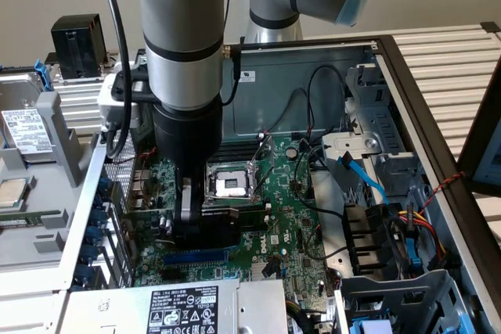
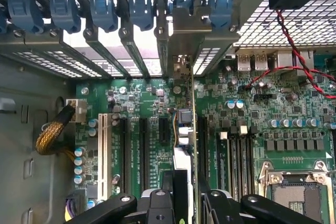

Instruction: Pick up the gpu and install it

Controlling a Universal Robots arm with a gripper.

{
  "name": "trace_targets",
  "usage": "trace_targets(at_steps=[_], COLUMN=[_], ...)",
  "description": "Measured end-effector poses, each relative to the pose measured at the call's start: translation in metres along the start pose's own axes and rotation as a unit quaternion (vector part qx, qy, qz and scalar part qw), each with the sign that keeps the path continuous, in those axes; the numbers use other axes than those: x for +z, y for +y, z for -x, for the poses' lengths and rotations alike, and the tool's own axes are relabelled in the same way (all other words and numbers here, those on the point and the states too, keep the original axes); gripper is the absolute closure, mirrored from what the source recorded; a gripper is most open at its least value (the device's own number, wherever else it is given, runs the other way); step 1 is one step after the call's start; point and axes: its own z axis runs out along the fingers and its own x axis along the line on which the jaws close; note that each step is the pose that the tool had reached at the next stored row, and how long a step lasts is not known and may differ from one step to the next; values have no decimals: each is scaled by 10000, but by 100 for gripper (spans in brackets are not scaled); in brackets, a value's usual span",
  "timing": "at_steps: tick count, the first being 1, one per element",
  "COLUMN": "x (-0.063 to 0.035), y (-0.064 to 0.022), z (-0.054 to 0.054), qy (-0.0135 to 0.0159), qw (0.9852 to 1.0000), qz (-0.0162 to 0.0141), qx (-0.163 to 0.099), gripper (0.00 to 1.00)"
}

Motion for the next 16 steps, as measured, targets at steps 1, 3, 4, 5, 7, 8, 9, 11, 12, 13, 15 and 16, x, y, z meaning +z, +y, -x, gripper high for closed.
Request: trace_targets(at_steps=[1,3,4,5,7,8,9,11,12,13,15,16], x=[5,9,11,13,16,18,17,18,19,20,23,23], y=[0,0,-1,-1,-1,-2,-2,-2,-2,-2,-2,-3], z=[0,0,0,0,-1,-2,-2,-7,-8,-8,-9,-8], qy=[0,0,0,-1,-3,-5,-5,-6,-6,-5,-6,-6], qw=[10000,10000,10000,10000,10000,10000,10000,10000,10000,10000,10000,10000], qz=[1,2,2,2,1,1,1,3,3,4,4,4], qx=[0,0,0,0,0,-1,-1,-1,0,0,-1,-1], gripper=[73,73,73,73,73,73,73,73,73,73,73,73])
